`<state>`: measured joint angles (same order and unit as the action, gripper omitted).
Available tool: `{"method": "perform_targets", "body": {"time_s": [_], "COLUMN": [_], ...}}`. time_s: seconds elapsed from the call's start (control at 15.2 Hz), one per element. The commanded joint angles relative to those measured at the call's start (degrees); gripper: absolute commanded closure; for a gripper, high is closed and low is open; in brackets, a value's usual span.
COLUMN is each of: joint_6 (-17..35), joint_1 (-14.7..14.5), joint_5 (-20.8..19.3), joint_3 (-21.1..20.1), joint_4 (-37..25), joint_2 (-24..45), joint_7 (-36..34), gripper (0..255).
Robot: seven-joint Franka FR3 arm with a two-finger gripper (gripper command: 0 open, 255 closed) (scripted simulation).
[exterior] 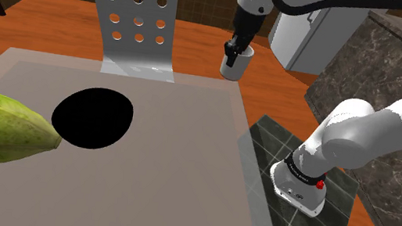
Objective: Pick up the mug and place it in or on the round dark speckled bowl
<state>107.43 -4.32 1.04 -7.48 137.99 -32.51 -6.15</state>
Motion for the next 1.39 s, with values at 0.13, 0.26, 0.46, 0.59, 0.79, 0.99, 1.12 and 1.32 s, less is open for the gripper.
{"method": "perform_targets", "body": {"time_s": [0.13,0.26,0.46,0.59,0.79,0.99,1.12,1.32], "joint_6": [-0.41,-0.29,-0.32,-0.51,-1.1,-2.15,-3.16,-5.22], "joint_1": [-1.07,-1.61,-2.31,-2.75,-3.44,-4.4,-5.31,-7.23], "joint_5": [0.92,1.21,1.12,0.71,-0.47,-2.34,-3.96,-6.87], "joint_3": [-3.13,-5.13,-8.03,-9.89,-12.56,-14.99,-16.4,-18.14], "joint_4": [-4.56,-7.46,-12.26,-15.78,-21.55,-27.99,-32.71,-40.56], "joint_2": [4.19,7.24,12.08,15.49,20.93,26.8,30.97,37.65], "joint_7": [-3.87,-6.4,-10.25,-12.87,-16.9,-21.04,-23.82,-27.9], "gripper": [255,255,255,255,255,255,255,255]}}
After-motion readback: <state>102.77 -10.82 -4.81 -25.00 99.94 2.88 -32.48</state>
